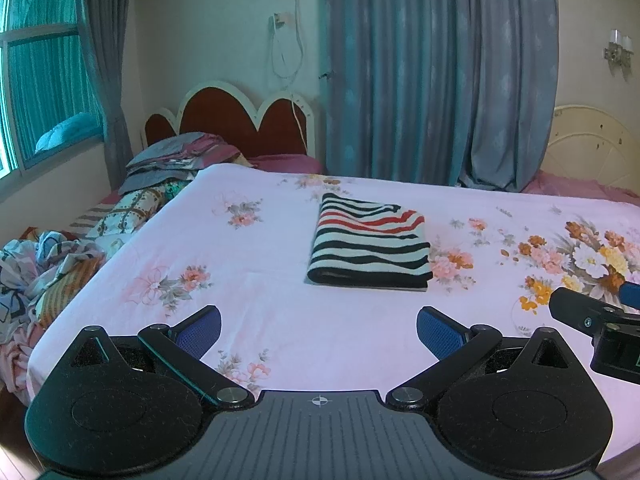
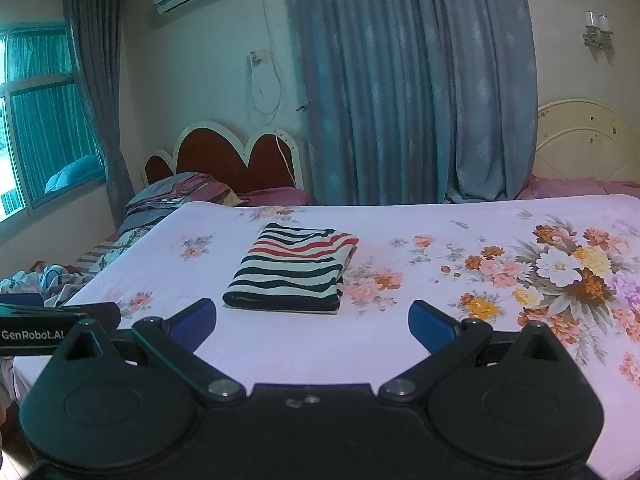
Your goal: Fold small clothes
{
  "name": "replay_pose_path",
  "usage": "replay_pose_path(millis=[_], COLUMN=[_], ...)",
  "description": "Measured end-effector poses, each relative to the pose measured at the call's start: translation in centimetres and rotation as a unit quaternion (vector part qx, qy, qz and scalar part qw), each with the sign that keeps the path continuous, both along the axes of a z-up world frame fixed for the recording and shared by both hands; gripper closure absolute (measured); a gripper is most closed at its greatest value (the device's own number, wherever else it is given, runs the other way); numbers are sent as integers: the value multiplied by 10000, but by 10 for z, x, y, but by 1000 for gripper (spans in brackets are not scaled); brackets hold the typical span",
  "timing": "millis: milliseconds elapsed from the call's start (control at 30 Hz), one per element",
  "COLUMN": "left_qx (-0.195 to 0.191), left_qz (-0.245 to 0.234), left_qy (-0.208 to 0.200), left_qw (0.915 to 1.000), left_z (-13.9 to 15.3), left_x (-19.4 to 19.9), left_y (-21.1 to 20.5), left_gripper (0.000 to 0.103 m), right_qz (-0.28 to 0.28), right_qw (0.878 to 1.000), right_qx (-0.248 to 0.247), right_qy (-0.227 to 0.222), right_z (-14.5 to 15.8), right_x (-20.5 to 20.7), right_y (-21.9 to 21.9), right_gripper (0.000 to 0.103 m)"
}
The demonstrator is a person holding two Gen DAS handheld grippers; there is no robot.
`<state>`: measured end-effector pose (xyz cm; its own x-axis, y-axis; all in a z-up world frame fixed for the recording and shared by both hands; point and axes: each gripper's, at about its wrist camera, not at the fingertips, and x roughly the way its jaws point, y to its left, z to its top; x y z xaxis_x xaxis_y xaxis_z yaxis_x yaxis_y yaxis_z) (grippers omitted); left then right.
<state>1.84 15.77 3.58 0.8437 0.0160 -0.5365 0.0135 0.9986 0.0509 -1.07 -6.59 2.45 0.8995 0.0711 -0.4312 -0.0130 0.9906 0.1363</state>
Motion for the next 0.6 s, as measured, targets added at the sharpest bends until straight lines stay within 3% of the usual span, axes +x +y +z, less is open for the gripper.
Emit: replay_pose_path(millis=[600], left_qx=[-138], left_qz=[-212], left_qy=[24], left_qw=[9997], left_z=[-16], left_x=[40], left_y=[-7], left_gripper=[0], right_qz=[-104], right_qw=[9993], right_qx=[86], right_qy=[346], right_z=[-20], right_x=[27], right_y=[-13], right_gripper=[1])
